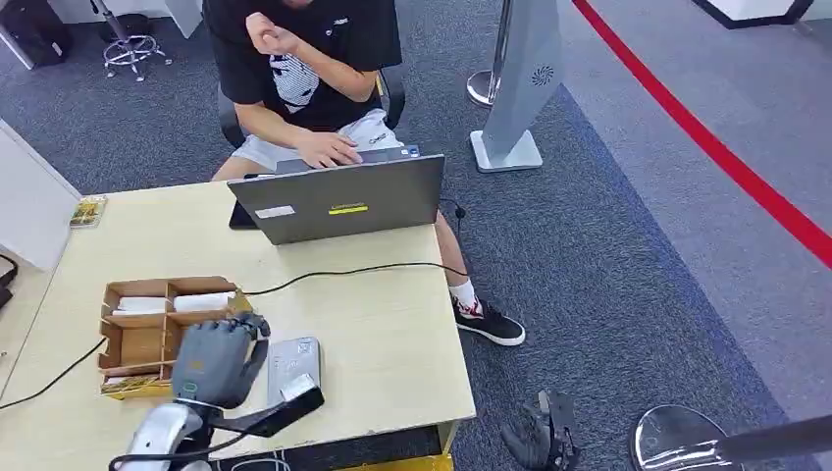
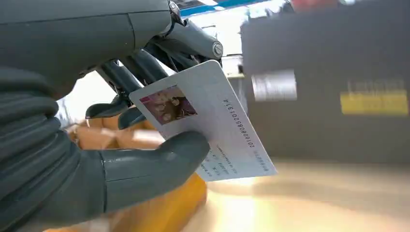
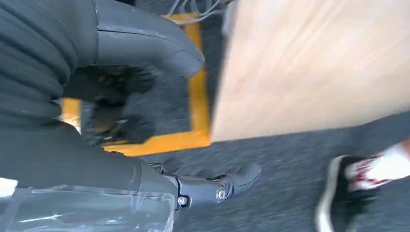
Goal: Pass the card to the sensor for recognition and then transmit it.
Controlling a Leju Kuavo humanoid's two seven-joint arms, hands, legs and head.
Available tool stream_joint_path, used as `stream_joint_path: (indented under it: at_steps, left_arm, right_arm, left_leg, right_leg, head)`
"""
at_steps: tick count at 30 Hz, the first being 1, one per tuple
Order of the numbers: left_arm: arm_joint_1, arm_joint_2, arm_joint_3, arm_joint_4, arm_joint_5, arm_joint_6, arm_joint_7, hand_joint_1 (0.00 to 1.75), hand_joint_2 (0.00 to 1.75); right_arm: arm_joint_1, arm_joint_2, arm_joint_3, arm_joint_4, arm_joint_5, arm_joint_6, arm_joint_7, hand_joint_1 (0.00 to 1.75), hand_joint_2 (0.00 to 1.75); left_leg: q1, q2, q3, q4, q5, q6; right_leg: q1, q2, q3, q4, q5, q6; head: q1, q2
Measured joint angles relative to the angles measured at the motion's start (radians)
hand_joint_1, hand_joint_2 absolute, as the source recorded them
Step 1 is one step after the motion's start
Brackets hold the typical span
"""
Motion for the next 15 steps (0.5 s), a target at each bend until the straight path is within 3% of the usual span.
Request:
stream_joint_path:
  at_steps: [5, 15]
  left_arm:
    - [-0.006, -0.033, 0.088, -0.086, 0.030, -0.002, -0.037, 1.75, 1.75]
    - [-0.009, -0.060, 0.134, -0.133, 0.069, 0.042, -0.054, 1.75, 1.75]
  right_arm:
    - [0.077, 0.000, 0.000, -0.023, 0.002, 0.011, -0.009, 0.00, 1.75]
    - [0.085, 0.002, -0.001, -0.031, 0.001, 0.006, -0.009, 0.00, 1.75]
  left_leg:
    - [0.000, 0.000, -0.001, 0.000, -0.001, 0.000]
    - [0.000, 0.000, -0.001, 0.000, 0.000, 0.000]
  right_leg:
    - [0.000, 0.001, -0.001, 0.000, 0.000, 0.000]
    - [0.000, 0.001, -0.001, 0.000, 0.000, 0.000]
  head:
    - [0.000, 0.000]
    - [0.000, 0.000]
